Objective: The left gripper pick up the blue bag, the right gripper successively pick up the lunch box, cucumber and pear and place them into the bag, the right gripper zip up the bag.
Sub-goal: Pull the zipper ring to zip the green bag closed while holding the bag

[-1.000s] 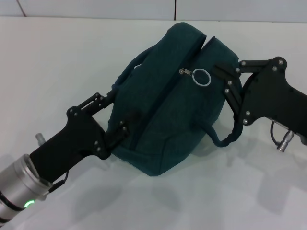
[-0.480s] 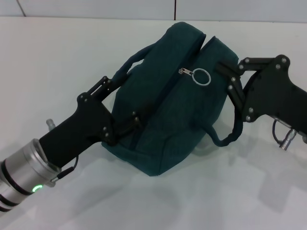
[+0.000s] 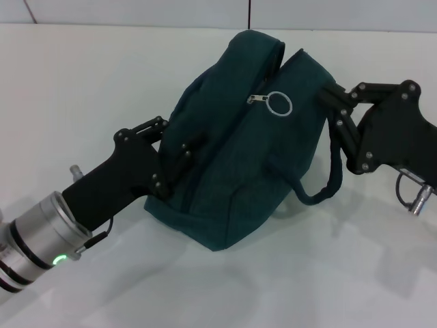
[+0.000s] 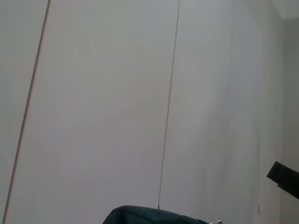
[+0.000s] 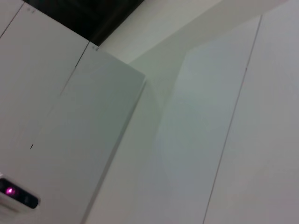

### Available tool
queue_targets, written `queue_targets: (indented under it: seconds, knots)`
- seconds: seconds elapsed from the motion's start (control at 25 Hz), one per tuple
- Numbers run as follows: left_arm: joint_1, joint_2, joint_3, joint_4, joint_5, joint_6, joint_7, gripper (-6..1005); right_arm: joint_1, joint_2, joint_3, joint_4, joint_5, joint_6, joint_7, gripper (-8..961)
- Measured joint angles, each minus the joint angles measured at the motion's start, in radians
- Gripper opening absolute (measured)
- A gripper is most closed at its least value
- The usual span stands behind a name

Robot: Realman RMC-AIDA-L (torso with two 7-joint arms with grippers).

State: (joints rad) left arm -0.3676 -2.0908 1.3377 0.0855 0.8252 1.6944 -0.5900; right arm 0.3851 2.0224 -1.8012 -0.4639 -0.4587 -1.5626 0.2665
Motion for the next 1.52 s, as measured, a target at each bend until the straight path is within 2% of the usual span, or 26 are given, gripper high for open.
queue_targets:
  seconds: [0.16, 0.36, 0.56, 0.64, 0.76, 0.84, 0.88, 1.12, 1.4, 1.52]
  knots:
    - [0.003, 0.000, 0.002, 0.000, 0.004, 0.004, 0.028, 451, -0.005, -0.002, 0.007, 0.000, 0.003, 0.000, 0.022, 26]
    - [0.010, 0.001, 0.005, 0.000, 0.041, 0.031, 0.096, 206, -0.006, 0.000, 0.016, 0.009, 0.037, 0.009, 0.040, 27]
    - [0.013, 0.001, 0.006, 0.000, 0.046, 0.037, 0.117, 59, -0.008, -0.006, 0.015, 0.026, 0.069, -0.001, 0.081, 29]
    - [0.013, 0.001, 0.006, 0.000, 0.050, 0.037, 0.117, 56, -0.003, -0.022, 0.014, 0.022, 0.057, 0.025, 0.173, 30]
    - [0.008, 0.002, 0.006, 0.000, 0.059, 0.037, 0.120, 54, 0.025, -0.069, 0.014, 0.015, -0.022, 0.058, 0.348, 31]
    - [0.003, 0.002, 0.006, 0.000, 0.061, 0.037, 0.121, 54, 0.043, -0.089, 0.015, 0.014, -0.076, 0.060, 0.432, 32]
    - [0.002, 0.002, 0.006, 0.000, 0.062, 0.037, 0.121, 54, 0.052, -0.098, 0.016, 0.013, -0.101, 0.063, 0.472, 64]
    - [0.000, 0.000, 0.006, 0.027, 0.082, 0.038, 0.121, 53, 0.072, -0.108, 0.030, 0.012, -0.167, 0.087, 0.574, 265]
    - [-0.008, -0.001, 0.006, 0.041, 0.090, 0.043, 0.122, 53, 0.095, -0.109, 0.135, 0.000, -0.300, 0.109, 0.710, 527]
    - [-0.011, -0.002, 0.008, 0.045, 0.096, 0.046, 0.122, 53, 0.094, -0.108, 0.148, -0.030, -0.358, 0.112, 0.726, 528]
